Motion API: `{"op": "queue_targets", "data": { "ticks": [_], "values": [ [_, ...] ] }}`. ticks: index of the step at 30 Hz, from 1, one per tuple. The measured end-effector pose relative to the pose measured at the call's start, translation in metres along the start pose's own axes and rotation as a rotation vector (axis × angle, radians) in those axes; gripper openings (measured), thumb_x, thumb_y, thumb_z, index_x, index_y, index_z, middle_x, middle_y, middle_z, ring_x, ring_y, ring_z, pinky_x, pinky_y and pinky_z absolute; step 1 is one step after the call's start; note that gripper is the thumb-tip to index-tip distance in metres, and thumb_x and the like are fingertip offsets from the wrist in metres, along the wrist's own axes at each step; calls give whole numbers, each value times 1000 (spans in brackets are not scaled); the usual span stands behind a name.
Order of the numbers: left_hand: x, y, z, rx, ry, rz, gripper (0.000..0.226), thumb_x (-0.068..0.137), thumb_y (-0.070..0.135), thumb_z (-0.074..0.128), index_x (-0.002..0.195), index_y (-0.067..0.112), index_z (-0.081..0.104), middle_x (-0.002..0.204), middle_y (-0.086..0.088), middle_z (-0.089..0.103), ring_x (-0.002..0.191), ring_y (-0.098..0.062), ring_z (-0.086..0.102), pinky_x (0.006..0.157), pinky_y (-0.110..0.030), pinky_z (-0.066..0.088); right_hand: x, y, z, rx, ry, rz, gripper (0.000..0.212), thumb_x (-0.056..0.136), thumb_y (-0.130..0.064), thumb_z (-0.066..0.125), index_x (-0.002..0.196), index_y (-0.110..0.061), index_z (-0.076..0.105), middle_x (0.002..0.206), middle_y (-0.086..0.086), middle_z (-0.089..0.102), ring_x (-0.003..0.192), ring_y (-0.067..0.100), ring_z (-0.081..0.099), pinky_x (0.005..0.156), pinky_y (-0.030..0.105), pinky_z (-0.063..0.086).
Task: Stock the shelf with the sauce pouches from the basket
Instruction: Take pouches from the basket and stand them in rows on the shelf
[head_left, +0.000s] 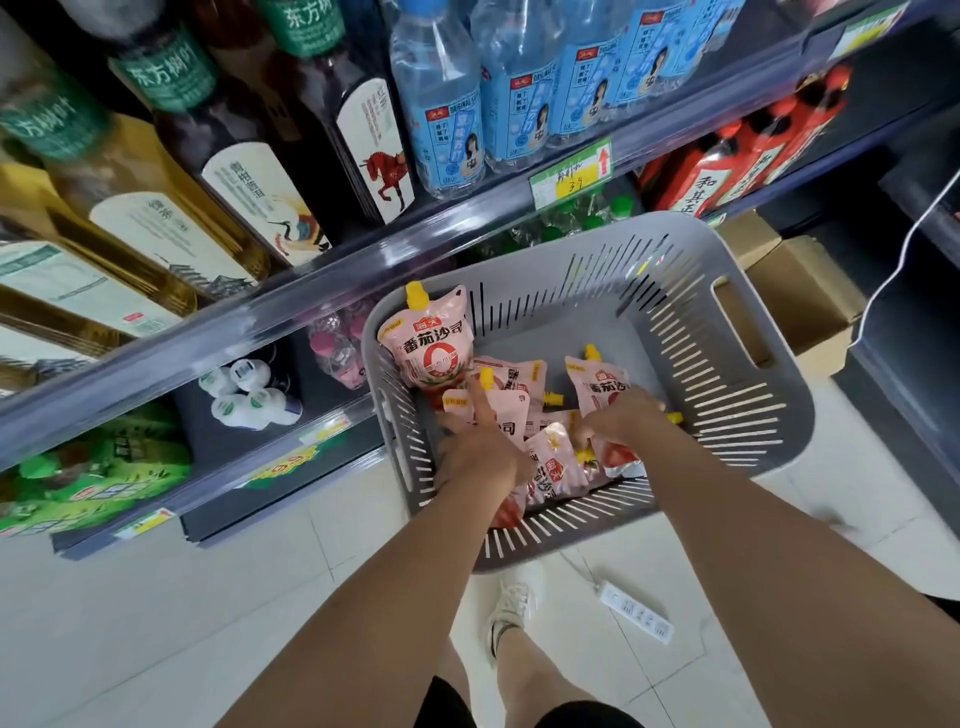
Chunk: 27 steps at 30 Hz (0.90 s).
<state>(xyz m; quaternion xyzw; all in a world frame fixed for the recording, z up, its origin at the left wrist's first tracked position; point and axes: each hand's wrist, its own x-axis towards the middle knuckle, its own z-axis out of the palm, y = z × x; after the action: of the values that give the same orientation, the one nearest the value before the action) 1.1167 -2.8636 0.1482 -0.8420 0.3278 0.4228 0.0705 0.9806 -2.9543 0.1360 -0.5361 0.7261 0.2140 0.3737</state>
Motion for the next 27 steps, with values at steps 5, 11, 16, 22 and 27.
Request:
{"op": "queue_targets", "data": {
  "ticks": [5, 11, 16, 22, 27],
  "values": [
    [-6, 7, -18, -44, 53, 110, 130, 72, 39, 80, 143, 37, -29, 151, -18, 10, 131, -41, 34, 95, -53, 46, -8, -8, -12, 166, 134, -20, 102, 62, -33, 83, 139, -3, 23, 129, 17, 37, 121, 32, 40, 94, 39, 45],
    [-30, 25, -55, -18, 256, 300, 131, 65, 45, 83, 147, 36, -19, 157, -16, 8, 141, -42, 19, 102, -53, 41, -40, -23, -32, 360, 312, -174, 105, 61, -32, 82, 139, -6, 18, 136, 15, 29, 131, 33, 30, 105, 44, 36],
    [-66, 32, -94, 43, 470, 379, 127, 66, 50, 79, 148, 37, -16, 151, -17, 22, 136, -39, 31, 96, -50, 44, -86, -30, -51, 400, 472, -404, 121, 58, -30, 83, 147, -26, 0, 135, 13, 27, 131, 34, 28, 106, 47, 32],
    [-116, 19, -151, -18, 692, 506, 124, 65, 45, 79, 149, 39, -11, 145, -13, 27, 127, -37, 37, 91, -48, 46, -149, -47, -86, 323, 613, -674, 119, 58, -31, 78, 143, -41, -3, 129, 11, 31, 126, 35, 33, 103, 52, 38],
    [-164, -8, -206, -104, 888, 550, 124, 62, 47, 78, 149, 40, -10, 137, -9, 32, 118, -33, 43, 86, -43, 48, -206, -71, -110, 277, 781, -824, 115, 54, -32, 79, 144, -32, 7, 123, 10, 35, 115, 33, 38, 96, 49, 43]
  ]
}}
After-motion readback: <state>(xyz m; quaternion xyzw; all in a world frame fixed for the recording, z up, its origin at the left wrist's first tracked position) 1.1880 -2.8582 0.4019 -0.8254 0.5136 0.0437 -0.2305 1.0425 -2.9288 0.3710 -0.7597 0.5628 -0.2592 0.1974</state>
